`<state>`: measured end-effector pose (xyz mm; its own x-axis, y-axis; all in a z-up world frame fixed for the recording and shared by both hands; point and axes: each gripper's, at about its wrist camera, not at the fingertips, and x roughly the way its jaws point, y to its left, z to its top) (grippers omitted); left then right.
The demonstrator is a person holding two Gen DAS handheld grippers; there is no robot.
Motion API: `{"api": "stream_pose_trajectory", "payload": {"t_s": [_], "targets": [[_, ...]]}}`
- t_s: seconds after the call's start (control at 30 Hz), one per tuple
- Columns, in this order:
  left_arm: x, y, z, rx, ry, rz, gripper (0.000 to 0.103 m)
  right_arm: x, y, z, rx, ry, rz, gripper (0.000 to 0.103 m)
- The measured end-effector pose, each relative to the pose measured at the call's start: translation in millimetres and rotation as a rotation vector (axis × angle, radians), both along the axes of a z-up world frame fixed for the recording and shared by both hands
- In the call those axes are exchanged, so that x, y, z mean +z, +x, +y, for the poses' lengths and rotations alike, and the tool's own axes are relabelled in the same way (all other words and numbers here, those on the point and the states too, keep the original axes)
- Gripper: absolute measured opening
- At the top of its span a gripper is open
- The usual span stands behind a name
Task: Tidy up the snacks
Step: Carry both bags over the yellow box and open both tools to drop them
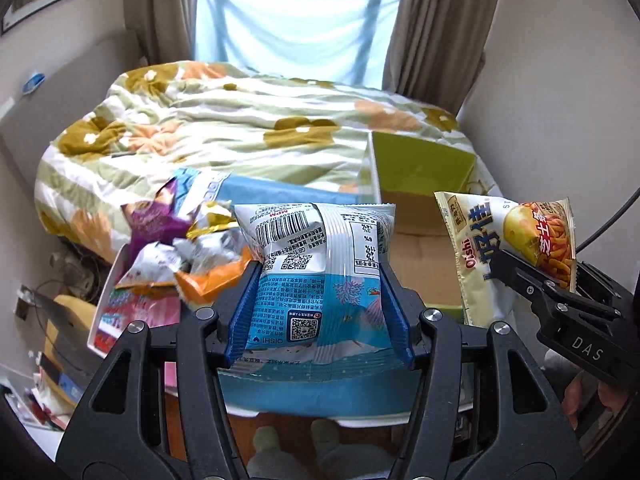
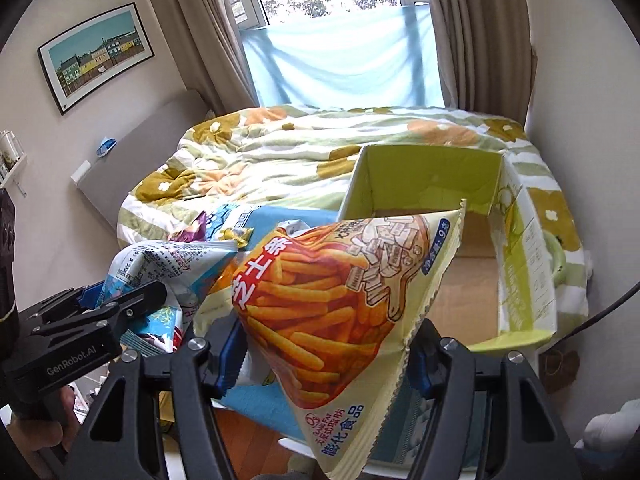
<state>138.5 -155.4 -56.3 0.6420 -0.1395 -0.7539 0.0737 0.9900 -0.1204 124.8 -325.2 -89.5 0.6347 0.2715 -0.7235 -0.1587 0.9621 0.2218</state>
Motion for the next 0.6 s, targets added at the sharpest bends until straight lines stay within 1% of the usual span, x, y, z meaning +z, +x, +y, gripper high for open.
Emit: {"api": "stream_pose_trajectory", "payload": {"t_s": [0.07, 0.13, 0.2, 0.33, 0.43, 0.6], "targets": [[7.4, 18.1, -20.2, -0.037, -0.013, -0.023, 0.053, 10.2, 9.9, -22.0, -0.025, -0.016, -0.023, 0.061], [10.6, 37.7, -40.6, -0.081, -0.029, -0.028, 0.053, 15.2, 21.6, -40.3, -0.046, -0.026, -0.036, 0.061], [9.5, 60.5, -59.4, -0.123, -0.033, -0.023, 0.053, 16.2, 34.5, -57.1, -0.082, -0.036, -0.027, 0.061], [-2.0, 108.3, -95.2, -0.196, -0.023, -0.008, 0.053, 14.8, 54.9, -84.5, -0.162, -0.041, -0.018, 0.061], [-17.1, 146.7, -120.8, -0.256, -0.013, 0.018, 0.053, 9.0, 68.3, -99.6, -0.224, -0.042, -0.001, 0.061], [-46.8, 204.8, -155.6, -0.343, 0.044, 0.066, 0.053, 0.9, 90.0, -117.1, -0.323, -0.050, 0.041, 0.061]]}}
